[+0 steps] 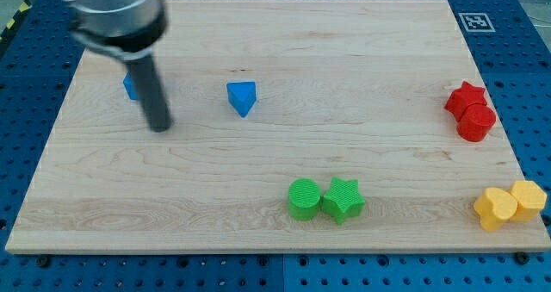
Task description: Move the blue cube to the center of the board
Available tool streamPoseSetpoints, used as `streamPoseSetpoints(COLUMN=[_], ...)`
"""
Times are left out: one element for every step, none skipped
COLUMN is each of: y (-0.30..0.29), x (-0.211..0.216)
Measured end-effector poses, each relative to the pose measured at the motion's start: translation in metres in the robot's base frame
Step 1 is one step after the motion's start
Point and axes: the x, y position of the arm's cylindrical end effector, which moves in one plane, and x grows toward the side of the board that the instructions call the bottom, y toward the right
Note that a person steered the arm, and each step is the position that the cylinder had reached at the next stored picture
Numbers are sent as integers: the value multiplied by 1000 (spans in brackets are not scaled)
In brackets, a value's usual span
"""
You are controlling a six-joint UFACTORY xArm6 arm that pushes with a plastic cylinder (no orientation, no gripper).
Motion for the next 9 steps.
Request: streamPoseSetpoints(y=[-41,-32,26,58,9,-45,-43,1,43], x=[-25,-56,-59,-59,-58,-78,-122,-123,-108])
